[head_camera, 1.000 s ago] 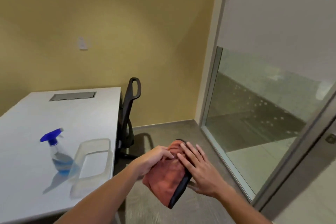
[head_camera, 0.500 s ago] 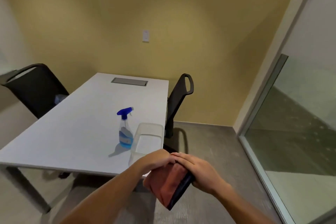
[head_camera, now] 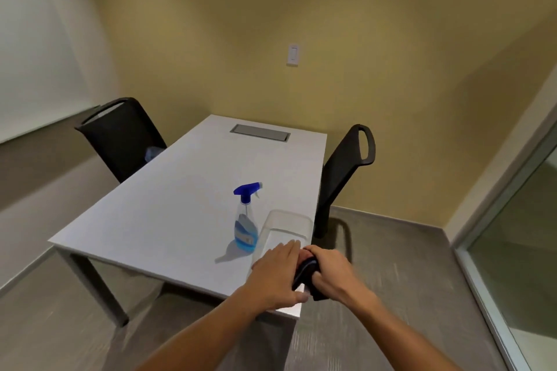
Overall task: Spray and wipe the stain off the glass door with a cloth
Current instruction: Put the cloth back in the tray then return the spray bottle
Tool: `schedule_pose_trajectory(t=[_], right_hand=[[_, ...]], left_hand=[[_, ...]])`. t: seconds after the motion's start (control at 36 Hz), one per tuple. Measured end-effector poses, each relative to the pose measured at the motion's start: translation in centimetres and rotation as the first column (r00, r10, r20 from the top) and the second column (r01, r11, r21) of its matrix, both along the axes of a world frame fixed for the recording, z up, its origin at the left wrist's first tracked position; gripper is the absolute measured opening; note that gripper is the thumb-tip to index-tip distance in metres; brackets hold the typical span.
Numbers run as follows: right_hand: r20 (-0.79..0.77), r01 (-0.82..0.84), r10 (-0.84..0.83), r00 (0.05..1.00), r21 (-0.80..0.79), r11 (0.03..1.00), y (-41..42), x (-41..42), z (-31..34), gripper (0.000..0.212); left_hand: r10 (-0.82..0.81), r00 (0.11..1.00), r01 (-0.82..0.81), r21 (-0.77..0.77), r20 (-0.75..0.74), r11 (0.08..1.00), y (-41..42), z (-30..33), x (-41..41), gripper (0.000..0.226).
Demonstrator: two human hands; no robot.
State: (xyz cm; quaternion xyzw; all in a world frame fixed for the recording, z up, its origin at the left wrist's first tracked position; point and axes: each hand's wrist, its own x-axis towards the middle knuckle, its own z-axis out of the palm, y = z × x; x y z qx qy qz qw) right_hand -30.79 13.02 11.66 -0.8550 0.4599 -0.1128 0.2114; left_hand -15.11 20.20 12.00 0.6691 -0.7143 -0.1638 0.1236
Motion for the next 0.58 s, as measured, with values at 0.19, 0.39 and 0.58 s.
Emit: schedule_pose_trajectory(t=[0.19,0.39,0.58], right_hand=[[-0.032,-0.043,0.044,0.998,0.052,0.998,-6.1,-0.1,0.2,0.045],[-0.087,-0.107,0.117,0.989,0.105,0.989,-11.6,-0.5,-0.5,0.034],[-0.079,-0.181,0.194,0.978,0.151,0.972,-15.6,0.3,-2.2,0.035]], left_hand=[[0.149,0.983,-0.159,0.1,0.106,0.982,-6.4,-0.2,-0.8,0.069],[0.128,0.932,-0.236,0.299,0.339,0.925,-12.9,0.8,-1.6,0.052],[0.099,0.916,-0.224,0.291,0.388,0.93,-16.3,-0.6,-0.3,0.04]])
